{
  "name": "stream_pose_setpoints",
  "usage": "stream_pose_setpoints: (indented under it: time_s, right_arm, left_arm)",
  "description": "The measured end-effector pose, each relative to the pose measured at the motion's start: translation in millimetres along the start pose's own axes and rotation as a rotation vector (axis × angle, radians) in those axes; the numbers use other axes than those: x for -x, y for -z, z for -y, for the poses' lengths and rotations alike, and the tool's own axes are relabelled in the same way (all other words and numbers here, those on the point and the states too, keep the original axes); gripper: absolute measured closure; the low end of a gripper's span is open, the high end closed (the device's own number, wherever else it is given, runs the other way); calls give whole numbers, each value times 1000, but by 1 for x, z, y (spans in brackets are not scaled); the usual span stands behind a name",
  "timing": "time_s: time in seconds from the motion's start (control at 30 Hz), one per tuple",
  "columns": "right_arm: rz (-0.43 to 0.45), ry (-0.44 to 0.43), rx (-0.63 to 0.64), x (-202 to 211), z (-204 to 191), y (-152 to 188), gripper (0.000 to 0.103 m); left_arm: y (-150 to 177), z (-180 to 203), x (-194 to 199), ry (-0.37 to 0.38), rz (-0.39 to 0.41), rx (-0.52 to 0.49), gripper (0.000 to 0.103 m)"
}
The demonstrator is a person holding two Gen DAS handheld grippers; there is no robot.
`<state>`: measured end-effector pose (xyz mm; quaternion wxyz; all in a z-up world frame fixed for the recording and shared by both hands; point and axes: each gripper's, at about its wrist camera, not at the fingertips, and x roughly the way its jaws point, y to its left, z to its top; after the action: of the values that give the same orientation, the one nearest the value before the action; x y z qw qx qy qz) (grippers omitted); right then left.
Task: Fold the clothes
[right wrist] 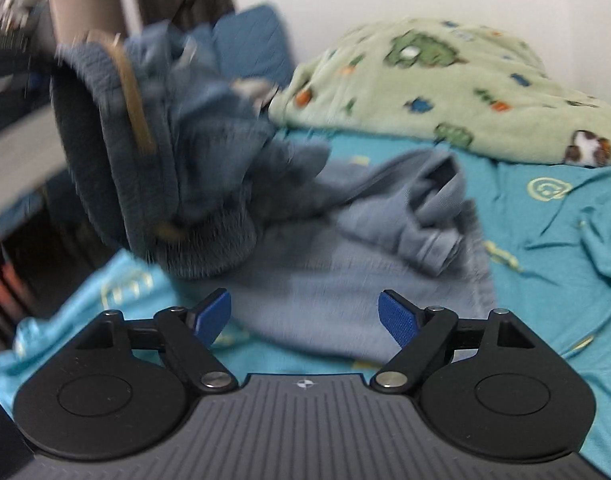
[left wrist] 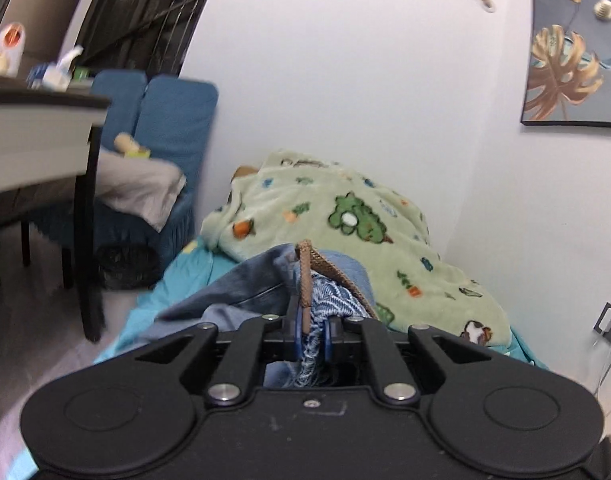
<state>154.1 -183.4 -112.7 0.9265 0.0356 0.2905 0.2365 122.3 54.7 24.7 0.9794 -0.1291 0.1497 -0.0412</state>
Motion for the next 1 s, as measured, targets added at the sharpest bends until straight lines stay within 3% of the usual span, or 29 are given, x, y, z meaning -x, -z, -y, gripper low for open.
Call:
stream_pose_setpoints:
  time_s: [0.2,0.33,0.4,1.0]
  right_arm:
    - [-101,-47,173,-29,-25,35,17]
    - [-86,-65,281,-30,-40,49,7]
    - [-85,-62,284,-31,-41,52,0]
    - [-83,-79,264,-38,-39,53,0]
  left_arm:
    - [14,9,-11,8,-14,-57,94]
    - [22,9,-14,-6,-16,-88,94]
    - [24,7,-16,-7,-28,-74,94]
    - [30,5,-21,-17,-59,-61,93]
